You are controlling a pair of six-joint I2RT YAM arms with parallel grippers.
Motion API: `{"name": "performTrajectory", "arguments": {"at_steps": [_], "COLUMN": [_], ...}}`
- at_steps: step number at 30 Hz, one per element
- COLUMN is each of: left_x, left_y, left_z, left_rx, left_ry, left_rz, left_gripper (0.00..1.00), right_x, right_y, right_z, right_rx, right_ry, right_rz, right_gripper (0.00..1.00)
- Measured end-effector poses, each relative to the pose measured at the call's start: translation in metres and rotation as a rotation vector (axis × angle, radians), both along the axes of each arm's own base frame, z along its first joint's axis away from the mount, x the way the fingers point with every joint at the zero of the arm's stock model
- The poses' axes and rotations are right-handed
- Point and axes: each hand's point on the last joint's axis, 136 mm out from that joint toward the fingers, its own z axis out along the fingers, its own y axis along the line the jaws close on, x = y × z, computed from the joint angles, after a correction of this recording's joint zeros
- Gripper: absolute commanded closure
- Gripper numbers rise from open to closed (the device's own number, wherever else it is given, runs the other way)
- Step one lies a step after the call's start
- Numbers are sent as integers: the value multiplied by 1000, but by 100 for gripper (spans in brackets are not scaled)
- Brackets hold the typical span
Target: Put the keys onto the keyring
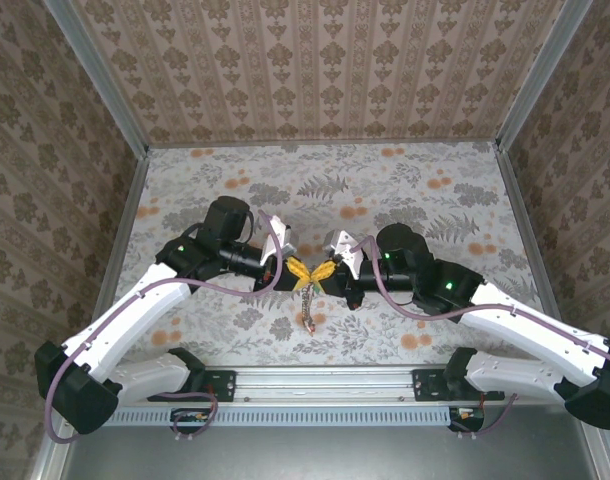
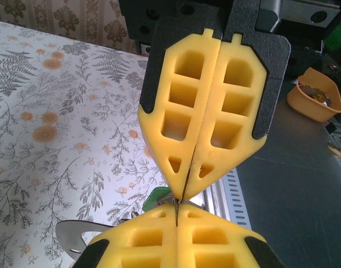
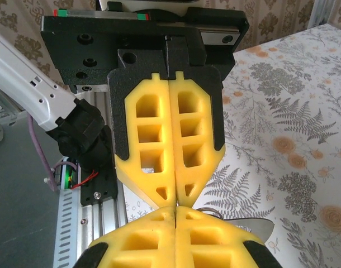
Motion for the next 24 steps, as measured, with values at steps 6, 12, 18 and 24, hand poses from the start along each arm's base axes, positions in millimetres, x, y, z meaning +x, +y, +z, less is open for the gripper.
{"name": "performTrajectory", "arguments": {"at_steps": [6,12,18,24], "left_x": [-2,-5,-7,-8], "left_y": [0,0,0,0], "left_z": [0,2,5,9], "left_rx": [0,-9,-23,-42], "left_ry": [9,27,38,42], "left_rz": [-7,-19,-33,-44], "left_gripper": [100,100,100,100], "right_x": [-3,-6,-9,-12], "right_y": [1,0,-1,-2], "right_z": [0,3,7,11], "right_rx": [-5,-7,-2,4], "right_ry": [-22,-52,-78,-104], "right_rz": [17,33,45,55], "right_gripper": [100,100,100,100]}}
